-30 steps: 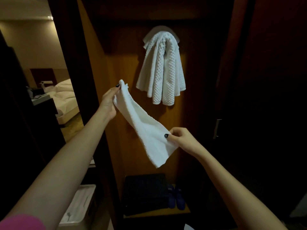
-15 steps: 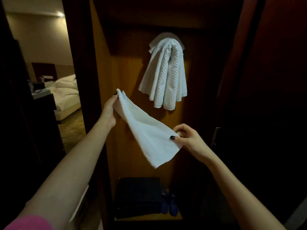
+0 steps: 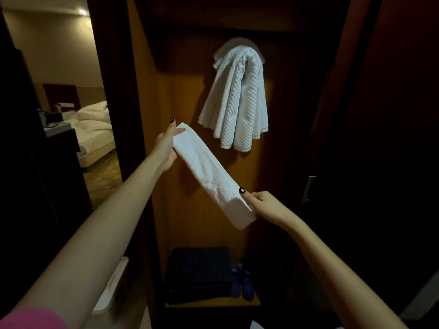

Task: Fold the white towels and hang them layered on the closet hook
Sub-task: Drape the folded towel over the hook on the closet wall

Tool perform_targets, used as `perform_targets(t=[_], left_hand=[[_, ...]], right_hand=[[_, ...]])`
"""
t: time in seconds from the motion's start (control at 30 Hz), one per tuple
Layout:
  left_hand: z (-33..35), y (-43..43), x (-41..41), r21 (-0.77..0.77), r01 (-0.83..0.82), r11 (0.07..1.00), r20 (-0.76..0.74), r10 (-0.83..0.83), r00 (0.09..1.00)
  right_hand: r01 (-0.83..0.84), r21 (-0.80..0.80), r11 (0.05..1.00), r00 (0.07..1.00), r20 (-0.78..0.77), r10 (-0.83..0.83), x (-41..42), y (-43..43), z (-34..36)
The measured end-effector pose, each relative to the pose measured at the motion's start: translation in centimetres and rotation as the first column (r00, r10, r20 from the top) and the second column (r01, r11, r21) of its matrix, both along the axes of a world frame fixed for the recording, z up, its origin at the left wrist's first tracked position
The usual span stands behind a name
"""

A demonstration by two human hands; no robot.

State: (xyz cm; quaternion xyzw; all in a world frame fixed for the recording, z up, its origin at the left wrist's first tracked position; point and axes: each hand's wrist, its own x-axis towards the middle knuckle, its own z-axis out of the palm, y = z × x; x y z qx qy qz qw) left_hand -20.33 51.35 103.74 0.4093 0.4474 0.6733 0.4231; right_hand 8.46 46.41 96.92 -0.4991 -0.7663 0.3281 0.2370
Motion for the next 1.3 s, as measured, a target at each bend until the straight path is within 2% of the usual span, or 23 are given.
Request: perform_targets(t=[0.13,0.23,0.4,0.5,0.63,0.77,0.9,0.97,1.07,1.13,1.23,1.3], left_hand=[[0.1,0.2,0.2,-0.014,0.002,1.0,-0.009,-0.002,1.0],[0.1,0.3,0.7,-0.021,-0.01,1.0,0.007,0.01,1.0],[0.1,0.9,1.2,0.009,-0.08,0.997,0.049,0.079,0.996],[-0.5,1.4,1.6,0.054,-0.072,0.996,0.141,0.064,0.988],[-1.4,2.2,2.4,0.077,-0.161,0.984,0.178,0.146,0.973],[-1.6,3.4,3.3,0.098,-0.156,0.983,0.168,0.139,0.976],[-0.9,4.7,3.8,0.154,-0.115,0.981,0.117,0.098,0.988],[-0.4,5.5,3.7,0.16,-0.092,0.983,0.086,0.079,0.993],[0.6,7.0,3.5,0.169,-0.014,0.986,0.052,0.005,0.999],[1.6,8.2,3.3,0.175,-0.027,0.984,0.047,0.019,0.999],[3.9,10.3,3.2,0.227,-0.077,0.971,0.095,0.056,0.994],[5.8,12.0,2.9,0.252,-0.088,0.964,0.088,0.068,0.994]], right_hand=[[-0.045,0.058,0.997,0.993,0.114,0.038,0.1,0.3,-0.5],[0.004,0.071,0.997,0.993,0.116,-0.012,0.2,0.7,-1.0],[0.019,-0.022,1.0,0.98,-0.198,-0.023,2.0,0.8,-1.0],[0.047,-0.02,0.999,0.942,-0.332,-0.051,3.5,1.0,-0.9],[0.091,-0.098,0.991,0.82,-0.558,-0.13,4.3,0.9,-0.4],[0.202,-0.193,0.96,0.647,-0.71,-0.279,4.8,1.8,0.5],[0.219,-0.156,0.963,0.455,-0.857,-0.243,5.9,3.5,2.7],[0.236,-0.122,0.964,0.408,-0.888,-0.212,6.3,4.6,4.3],[0.314,-0.073,0.946,0.499,-0.836,-0.23,6.6,7.1,6.9],[0.306,-0.073,0.949,0.554,-0.797,-0.24,6.5,9.2,8.3],[0.269,-0.09,0.959,0.591,-0.771,-0.238,6.2,13.0,10.9],[0.254,-0.048,0.966,0.608,-0.769,-0.198,6.1,15.8,13.1]])
